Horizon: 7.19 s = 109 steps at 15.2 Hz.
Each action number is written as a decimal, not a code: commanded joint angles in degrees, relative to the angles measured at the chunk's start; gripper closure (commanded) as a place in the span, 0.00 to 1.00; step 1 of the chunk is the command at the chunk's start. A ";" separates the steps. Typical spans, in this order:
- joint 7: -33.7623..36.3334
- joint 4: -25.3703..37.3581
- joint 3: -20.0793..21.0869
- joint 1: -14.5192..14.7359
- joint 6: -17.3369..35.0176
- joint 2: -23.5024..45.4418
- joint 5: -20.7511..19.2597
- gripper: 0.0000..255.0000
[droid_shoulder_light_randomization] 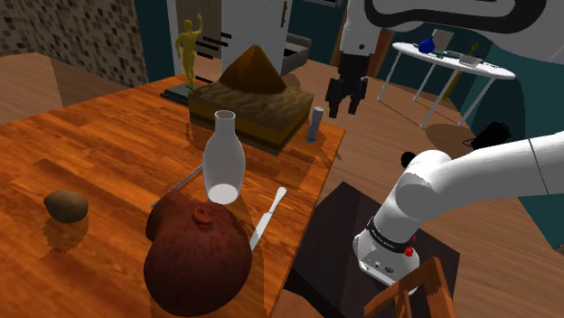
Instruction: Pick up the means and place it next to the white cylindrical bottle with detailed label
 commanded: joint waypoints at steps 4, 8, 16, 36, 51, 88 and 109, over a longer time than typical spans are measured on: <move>8.17 -2.10 4.76 0.03 3.28 -0.14 3.66 0.00; 18.83 -3.43 11.31 0.01 8.33 1.60 8.18 0.00; 40.02 -0.85 24.36 -1.43 19.81 11.40 13.48 0.00; 103.44 33.09 40.97 -2.93 32.94 62.26 -18.05 0.00; 107.05 33.01 38.70 -0.92 37.01 67.23 -21.79 0.00; 102.82 44.44 41.20 -2.02 20.64 60.73 -16.22 1.00; 98.81 54.30 41.54 -3.69 8.06 56.85 -13.45 1.00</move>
